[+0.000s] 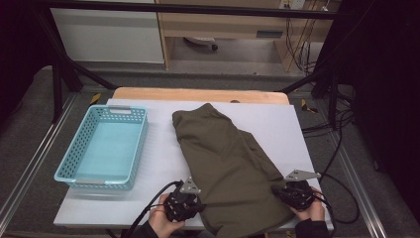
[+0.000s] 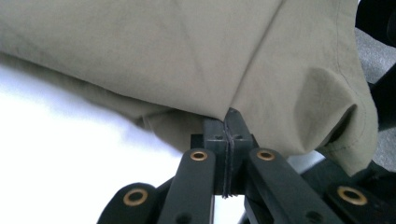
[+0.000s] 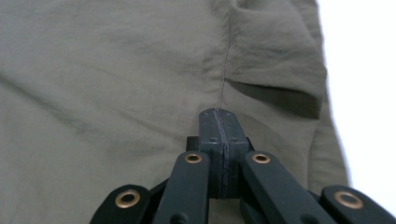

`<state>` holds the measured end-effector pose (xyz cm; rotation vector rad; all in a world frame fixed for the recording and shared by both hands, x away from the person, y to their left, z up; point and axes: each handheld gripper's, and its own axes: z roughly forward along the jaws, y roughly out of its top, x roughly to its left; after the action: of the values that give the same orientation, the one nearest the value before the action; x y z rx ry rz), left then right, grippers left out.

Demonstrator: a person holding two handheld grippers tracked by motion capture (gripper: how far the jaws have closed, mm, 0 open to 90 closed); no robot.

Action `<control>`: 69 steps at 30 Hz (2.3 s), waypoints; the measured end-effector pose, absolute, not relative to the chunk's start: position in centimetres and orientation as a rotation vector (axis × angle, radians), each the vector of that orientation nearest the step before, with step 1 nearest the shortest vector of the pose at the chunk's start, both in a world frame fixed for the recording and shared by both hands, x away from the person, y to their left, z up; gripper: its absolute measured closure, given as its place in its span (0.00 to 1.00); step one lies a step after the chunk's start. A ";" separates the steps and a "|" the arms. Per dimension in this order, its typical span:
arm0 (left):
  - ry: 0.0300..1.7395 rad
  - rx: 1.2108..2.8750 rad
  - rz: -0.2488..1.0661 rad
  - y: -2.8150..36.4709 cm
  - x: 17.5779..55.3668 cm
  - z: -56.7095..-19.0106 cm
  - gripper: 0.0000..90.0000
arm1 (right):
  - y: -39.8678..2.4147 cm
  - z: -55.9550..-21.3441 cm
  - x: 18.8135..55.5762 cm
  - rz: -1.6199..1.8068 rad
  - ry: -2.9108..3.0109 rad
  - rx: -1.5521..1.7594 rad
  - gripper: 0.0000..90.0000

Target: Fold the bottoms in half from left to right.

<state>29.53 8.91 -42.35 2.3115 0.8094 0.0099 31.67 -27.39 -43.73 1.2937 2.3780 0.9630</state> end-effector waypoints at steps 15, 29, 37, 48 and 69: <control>0.798 2.298 0.076 9.8 30.0 -42.3 0.63 | -26.5 -41.3 32.6 1.152 2.249 1.196 0.49; 0.840 2.264 0.142 11.6 31.3 -42.0 0.14 | -20.8 -39.7 41.8 1.155 2.274 1.191 0.46; 0.863 2.264 0.146 11.9 31.8 -42.5 0.12 | -20.0 -41.7 45.0 1.090 2.262 1.247 0.92; 0.856 2.250 0.127 11.6 31.7 -42.5 0.13 | -21.7 -43.5 46.2 0.989 2.201 1.287 0.95; 0.895 2.281 0.082 8.1 31.6 -44.1 0.15 | -27.2 -44.1 38.2 0.981 2.290 1.283 0.25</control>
<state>31.60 8.12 -44.05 2.2810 0.8948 0.0817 38.21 -27.17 -44.15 1.2827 2.2902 0.9809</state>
